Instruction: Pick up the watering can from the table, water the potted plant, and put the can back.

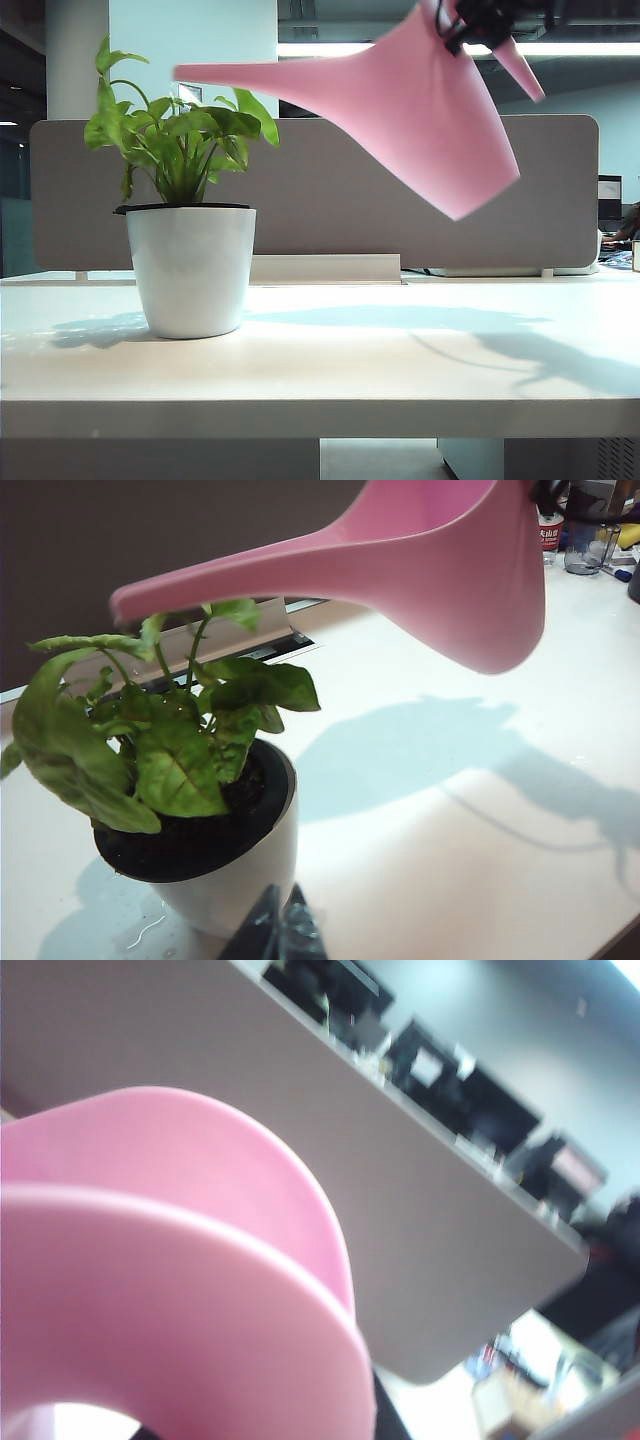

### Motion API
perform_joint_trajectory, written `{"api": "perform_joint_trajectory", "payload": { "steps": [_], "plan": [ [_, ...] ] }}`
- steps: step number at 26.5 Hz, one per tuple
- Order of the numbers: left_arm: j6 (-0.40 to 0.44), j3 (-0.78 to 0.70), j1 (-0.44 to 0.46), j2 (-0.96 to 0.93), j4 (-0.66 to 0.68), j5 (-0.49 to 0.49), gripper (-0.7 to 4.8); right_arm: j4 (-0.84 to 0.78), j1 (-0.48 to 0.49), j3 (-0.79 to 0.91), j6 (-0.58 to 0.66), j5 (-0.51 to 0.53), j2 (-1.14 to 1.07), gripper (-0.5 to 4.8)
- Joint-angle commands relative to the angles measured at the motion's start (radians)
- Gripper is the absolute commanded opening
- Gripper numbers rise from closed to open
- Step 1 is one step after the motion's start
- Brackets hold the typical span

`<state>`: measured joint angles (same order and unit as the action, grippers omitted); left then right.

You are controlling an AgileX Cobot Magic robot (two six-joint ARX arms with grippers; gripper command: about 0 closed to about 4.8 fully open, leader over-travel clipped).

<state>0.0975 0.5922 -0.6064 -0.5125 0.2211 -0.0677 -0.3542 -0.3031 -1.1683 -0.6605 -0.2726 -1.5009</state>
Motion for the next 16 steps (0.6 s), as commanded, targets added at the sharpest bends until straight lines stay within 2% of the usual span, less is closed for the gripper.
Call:
{"api": "perform_joint_trajectory", "payload": {
  "steps": [1, 7, 10, 14, 16],
  "plan": [
    [0.0, 0.003, 0.0, 0.002, -0.013, 0.002, 0.04, -0.095, 0.039, 0.042, 0.139, 0.078, 0.013, -0.02],
    [0.0, 0.004, 0.0, 0.002, -0.012, 0.001, 0.04, -0.28, 0.102, 0.186, 0.307, 0.202, -0.002, -0.02],
    [0.0, 0.004, 0.0, 0.002, -0.012, 0.002, 0.04, -0.44, 0.122, 0.281, 0.455, 0.27, -0.033, -0.02],
    [0.0, 0.004, 0.0, 0.002, -0.012, 0.002, 0.04, -0.632, 0.122, 0.376, 0.51, 0.275, -0.132, -0.02],
    [0.0, 0.003, 0.0, 0.002, -0.012, 0.002, 0.04, -0.673, 0.122, 0.392, 0.531, 0.275, -0.169, -0.02]
  ]
}}
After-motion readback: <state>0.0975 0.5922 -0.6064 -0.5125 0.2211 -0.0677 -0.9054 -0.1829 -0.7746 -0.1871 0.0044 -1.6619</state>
